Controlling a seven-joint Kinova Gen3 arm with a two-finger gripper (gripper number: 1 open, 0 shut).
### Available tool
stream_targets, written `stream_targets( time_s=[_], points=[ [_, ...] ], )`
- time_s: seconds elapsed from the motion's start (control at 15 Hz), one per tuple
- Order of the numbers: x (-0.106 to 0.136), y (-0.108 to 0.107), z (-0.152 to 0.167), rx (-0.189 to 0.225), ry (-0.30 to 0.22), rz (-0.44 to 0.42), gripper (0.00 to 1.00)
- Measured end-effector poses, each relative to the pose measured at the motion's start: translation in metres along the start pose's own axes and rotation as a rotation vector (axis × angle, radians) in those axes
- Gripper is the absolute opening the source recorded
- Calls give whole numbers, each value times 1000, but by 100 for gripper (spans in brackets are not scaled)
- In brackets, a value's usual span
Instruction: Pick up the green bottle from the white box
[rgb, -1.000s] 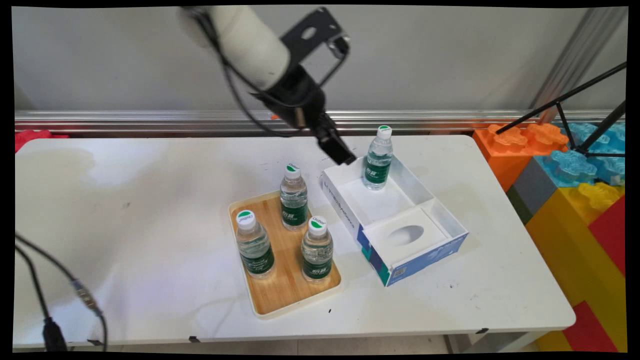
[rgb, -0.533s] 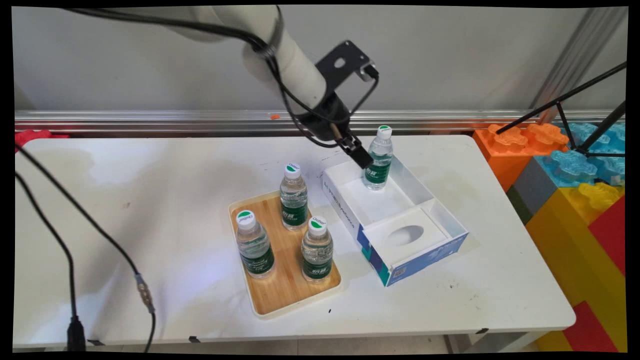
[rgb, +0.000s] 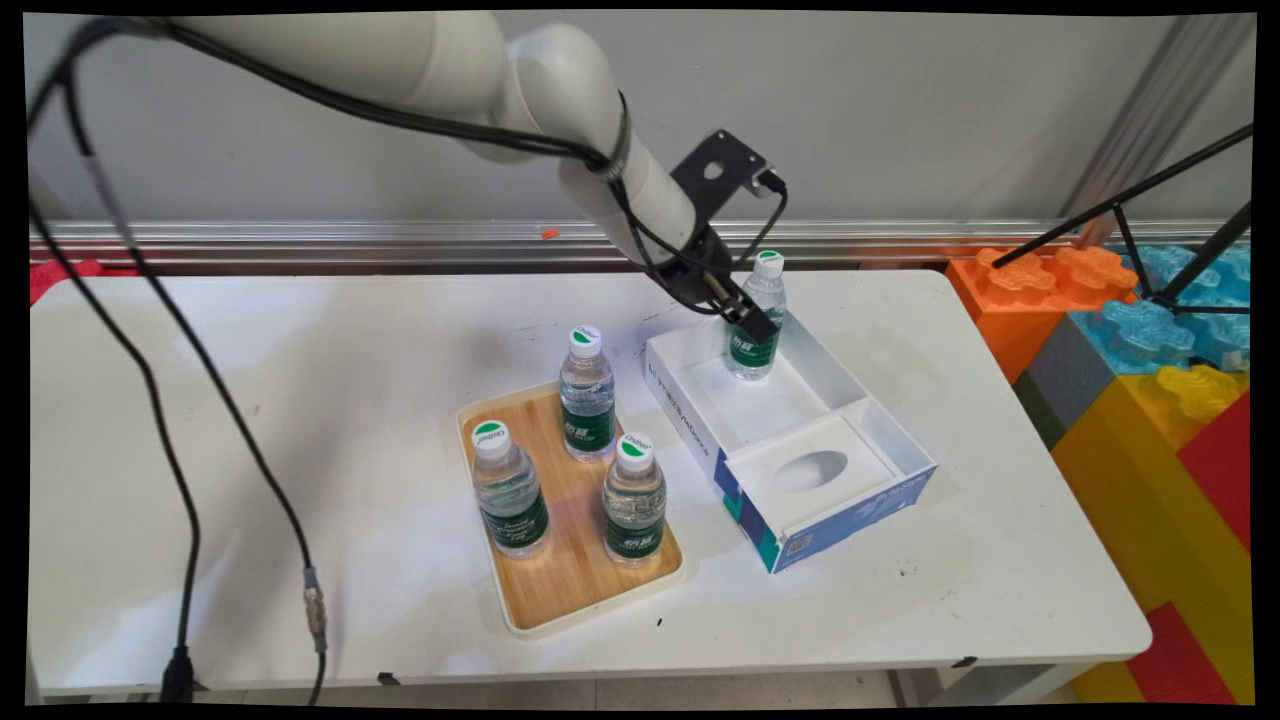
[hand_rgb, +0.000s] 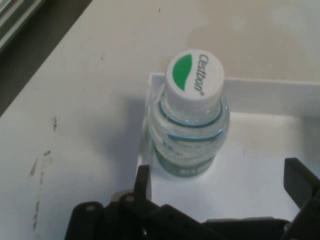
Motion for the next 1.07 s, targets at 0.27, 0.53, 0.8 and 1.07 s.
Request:
stream_targets(
  time_s=[0.27, 0.53, 0.8, 1.07],
  points=[
    [2, -1, 24, -3, 20, -14, 100],
    [6, -2, 47, -6, 51, -9, 100],
    [8, -4, 61, 3, 72, 8, 100],
    [9, -7, 70, 15, 88, 31, 100]
  ],
)
